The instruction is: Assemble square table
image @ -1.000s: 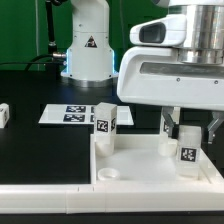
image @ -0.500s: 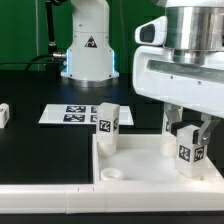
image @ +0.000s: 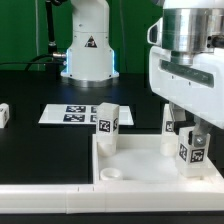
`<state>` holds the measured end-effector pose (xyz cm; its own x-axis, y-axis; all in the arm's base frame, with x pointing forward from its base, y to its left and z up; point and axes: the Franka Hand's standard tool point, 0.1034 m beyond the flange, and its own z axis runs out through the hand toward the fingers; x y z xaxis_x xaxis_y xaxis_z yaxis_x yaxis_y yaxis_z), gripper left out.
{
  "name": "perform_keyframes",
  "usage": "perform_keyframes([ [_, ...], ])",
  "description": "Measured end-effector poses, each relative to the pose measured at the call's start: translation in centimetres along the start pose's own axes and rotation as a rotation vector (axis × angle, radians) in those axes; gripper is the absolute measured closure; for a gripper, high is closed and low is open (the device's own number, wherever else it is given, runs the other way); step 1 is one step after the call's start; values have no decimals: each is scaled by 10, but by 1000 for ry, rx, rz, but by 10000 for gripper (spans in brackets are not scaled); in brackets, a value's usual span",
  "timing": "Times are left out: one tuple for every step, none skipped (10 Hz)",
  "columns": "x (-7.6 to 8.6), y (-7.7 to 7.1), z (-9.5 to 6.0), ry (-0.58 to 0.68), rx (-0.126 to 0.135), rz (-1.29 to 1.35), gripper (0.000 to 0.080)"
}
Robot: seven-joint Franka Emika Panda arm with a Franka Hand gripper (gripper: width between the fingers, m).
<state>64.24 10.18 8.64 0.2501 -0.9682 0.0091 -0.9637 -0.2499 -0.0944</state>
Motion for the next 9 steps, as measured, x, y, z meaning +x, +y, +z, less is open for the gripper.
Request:
perform_keyframes([
  [0,0,0,0,1,-82,258],
  [-4,0,0,-1,0,-128,258],
  [-9,0,1,-4,0,-247,173],
  [-9,-1,1,-5,1,-380,154],
  [-9,0,1,-5,2,-392,151],
  [-8,0,1,-3,1,-486,151],
  [-7,0,1,-3,1,-568,150],
  [-7,0,2,0,-2,-675,150],
  [-8,1,4,5,-11,-776,150],
])
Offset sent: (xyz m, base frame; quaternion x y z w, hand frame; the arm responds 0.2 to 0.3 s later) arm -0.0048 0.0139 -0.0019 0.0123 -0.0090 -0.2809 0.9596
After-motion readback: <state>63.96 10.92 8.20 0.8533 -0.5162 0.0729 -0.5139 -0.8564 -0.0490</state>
